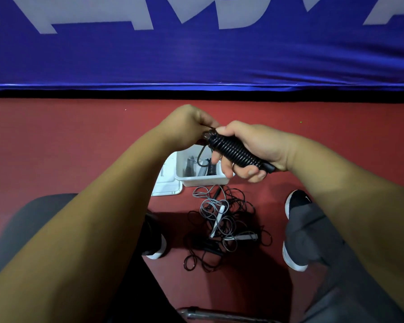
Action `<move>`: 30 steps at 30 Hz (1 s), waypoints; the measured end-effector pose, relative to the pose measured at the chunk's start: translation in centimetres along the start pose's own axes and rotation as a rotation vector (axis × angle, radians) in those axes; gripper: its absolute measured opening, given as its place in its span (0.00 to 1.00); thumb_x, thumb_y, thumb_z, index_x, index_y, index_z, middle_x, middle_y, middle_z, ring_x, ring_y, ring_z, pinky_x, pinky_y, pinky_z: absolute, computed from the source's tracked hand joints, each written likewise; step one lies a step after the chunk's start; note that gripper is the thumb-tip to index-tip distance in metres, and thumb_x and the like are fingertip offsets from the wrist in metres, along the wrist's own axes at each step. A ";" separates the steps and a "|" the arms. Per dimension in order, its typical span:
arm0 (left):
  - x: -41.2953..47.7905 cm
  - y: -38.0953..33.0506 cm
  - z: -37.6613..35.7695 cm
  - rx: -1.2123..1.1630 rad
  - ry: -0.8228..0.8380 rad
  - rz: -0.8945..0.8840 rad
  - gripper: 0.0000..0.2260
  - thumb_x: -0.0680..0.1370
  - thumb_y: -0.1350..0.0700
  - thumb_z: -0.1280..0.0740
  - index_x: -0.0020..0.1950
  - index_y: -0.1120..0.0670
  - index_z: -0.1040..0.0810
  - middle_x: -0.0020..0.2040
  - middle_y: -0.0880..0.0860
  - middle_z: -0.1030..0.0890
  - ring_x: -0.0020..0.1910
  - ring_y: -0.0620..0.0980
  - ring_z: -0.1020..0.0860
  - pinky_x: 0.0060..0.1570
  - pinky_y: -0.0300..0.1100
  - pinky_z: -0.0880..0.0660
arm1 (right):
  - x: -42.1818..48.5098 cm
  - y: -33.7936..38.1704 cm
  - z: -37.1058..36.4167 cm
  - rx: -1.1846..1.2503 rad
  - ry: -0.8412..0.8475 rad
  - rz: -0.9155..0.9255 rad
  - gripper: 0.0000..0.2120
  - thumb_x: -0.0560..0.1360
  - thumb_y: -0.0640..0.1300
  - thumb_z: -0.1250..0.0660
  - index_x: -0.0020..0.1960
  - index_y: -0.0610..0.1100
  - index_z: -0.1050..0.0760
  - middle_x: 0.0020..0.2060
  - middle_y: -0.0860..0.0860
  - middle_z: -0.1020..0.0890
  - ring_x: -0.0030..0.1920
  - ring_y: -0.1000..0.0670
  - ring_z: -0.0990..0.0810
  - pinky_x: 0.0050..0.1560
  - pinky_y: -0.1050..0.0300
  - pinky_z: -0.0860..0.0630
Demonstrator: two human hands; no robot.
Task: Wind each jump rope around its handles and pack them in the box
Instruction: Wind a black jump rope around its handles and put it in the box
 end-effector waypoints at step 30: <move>-0.1 -1.0 2.2 0.314 -0.110 0.018 0.08 0.72 0.55 0.19 0.49 0.47 0.12 0.40 0.45 0.14 0.39 0.41 0.18 0.42 0.37 0.24 | 1.8 -0.5 3.8 0.078 -0.403 0.106 0.17 0.83 0.62 0.40 0.56 0.48 0.28 0.38 0.47 0.23 0.28 0.48 0.29 0.30 0.60 0.35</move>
Point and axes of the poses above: each hand's wrist, its own x-axis towards the middle knuckle, its own z-axis out of the back of the hand, y = z × x, the point moved 7 cm from there along x, towards the middle knuckle
